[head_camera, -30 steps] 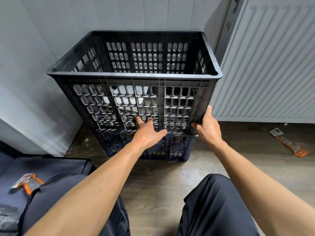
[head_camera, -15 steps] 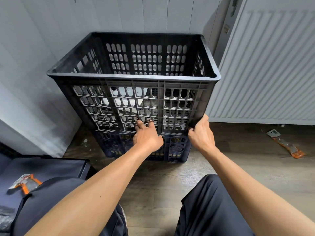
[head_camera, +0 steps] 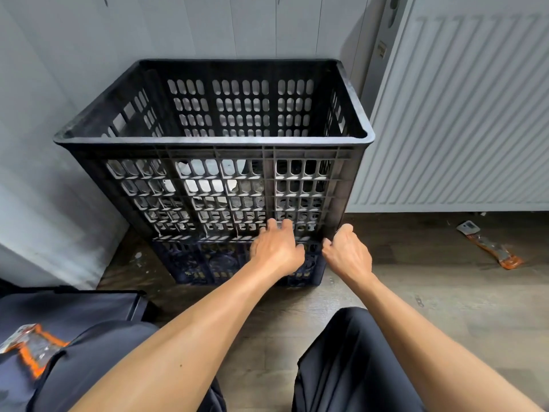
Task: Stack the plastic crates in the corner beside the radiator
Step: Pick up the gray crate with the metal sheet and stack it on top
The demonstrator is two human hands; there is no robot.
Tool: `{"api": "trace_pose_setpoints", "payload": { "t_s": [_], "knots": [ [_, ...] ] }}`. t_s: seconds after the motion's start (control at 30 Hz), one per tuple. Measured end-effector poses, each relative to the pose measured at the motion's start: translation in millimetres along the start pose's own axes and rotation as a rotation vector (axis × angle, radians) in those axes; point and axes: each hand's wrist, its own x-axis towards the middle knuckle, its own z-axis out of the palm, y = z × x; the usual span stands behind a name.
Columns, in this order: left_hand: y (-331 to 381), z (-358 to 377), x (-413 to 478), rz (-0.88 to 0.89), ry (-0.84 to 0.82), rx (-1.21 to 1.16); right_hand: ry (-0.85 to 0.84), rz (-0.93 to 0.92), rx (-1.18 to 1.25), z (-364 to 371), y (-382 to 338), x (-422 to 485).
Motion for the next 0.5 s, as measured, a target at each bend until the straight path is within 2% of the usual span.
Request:
{"api": "trace_pose_setpoints", "payload": {
  "t_s": [0.27,0.4,0.5],
  "knots": [
    [15.0,36.8,22.2,0.175,-0.117,0.101,-0.043,-0.025,0.026,36.0,17.1,1.3],
    [8.6,61.1,40.6,0.23,-0.201,0.139,-0.099,0.055,0.083,50.0,31.5,-0.1],
    [14.5,73.7,43.5,0.254,-0.265,0.121,-0.07,0.131,0.125,38.9,30.7,-6.4]
  ]
}}
